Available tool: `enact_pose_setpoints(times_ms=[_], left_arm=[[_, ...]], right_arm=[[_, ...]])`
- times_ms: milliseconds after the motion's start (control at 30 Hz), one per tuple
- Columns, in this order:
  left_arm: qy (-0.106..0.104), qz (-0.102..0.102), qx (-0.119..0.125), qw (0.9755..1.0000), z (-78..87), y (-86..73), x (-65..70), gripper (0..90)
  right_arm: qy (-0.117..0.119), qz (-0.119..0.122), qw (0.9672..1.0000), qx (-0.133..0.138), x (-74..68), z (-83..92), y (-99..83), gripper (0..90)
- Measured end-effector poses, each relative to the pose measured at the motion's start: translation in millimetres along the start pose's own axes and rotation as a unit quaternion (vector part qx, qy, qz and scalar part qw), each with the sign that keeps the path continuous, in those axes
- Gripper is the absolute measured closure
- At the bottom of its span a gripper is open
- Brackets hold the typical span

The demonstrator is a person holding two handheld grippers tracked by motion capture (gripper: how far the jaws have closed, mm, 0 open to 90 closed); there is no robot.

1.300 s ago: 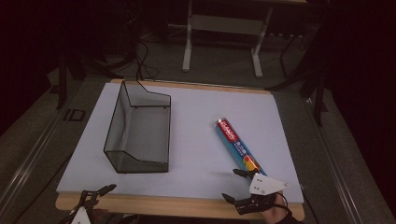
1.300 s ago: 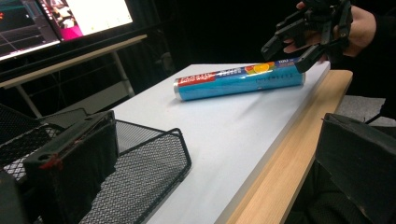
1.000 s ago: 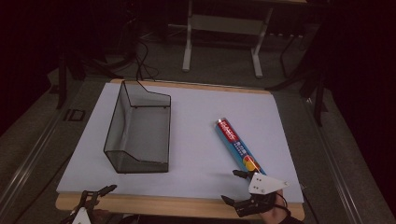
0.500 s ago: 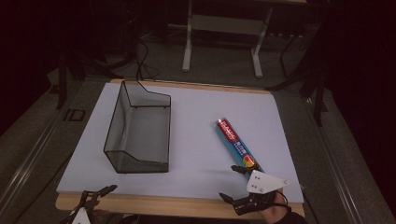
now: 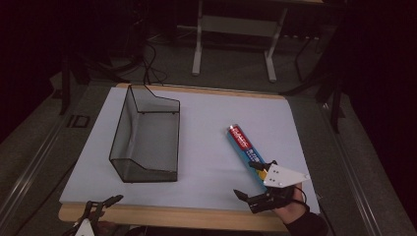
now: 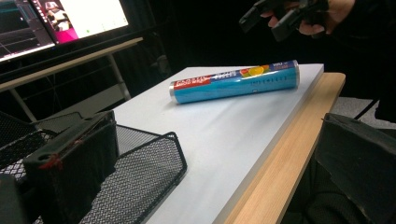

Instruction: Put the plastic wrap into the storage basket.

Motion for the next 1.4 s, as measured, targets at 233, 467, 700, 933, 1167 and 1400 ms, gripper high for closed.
enact_pose_setpoints(times_ms=[233, 467, 700, 933, 1167, 1400], left_arm=[[0.001, 0.001, 0.001, 1.0000, 0.4, 0.3, 0.0, 0.1], [0.001, 0.000, 0.001, 1.0000, 0.5, 0.3, -0.1, 0.1], [0.001, 0.002, 0.002, 1.0000, 0.6, 0.5, -0.1, 0.1], [0.001, 0.003, 0.003, 1.0000, 0.9, 0.9, 0.2, 0.1], [0.002, 0.002, 0.002, 1.0000, 1.3, 1.0, 0.3, 0.1], [0.002, 0.001, 0.000, 1.0000, 1.1, 0.8, 0.6, 0.1]], right_arm=[[-0.030, -0.005, 0.9995, -0.005, 18.9, -4.2, 7.3, 8.5], [-0.056, -0.016, 0.9981, -0.022, 38.9, -13.2, 9.6, 8.6], [-0.065, -0.041, 0.9963, -0.039, 58.6, -19.6, 8.3, 8.6], [-0.079, -0.073, 0.9914, -0.075, 80.9, -28.9, 0.1, 9.0], [-0.090, -0.115, 0.9818, -0.121, 100.6, -40.5, -18.2, 10.7], [-0.097, -0.143, 0.9730, -0.154, 111.0, -48.3, -32.8, 11.0]])
Point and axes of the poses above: each handheld gripper's, and its own axes: z roughly backward along the jaws, y roughly out of its top, x roughly to its right, the point moved 3 cm from there along -z, roughly forward along the jaws, and after that the axes turned 2 degrees about y, right-handed, at the moved point
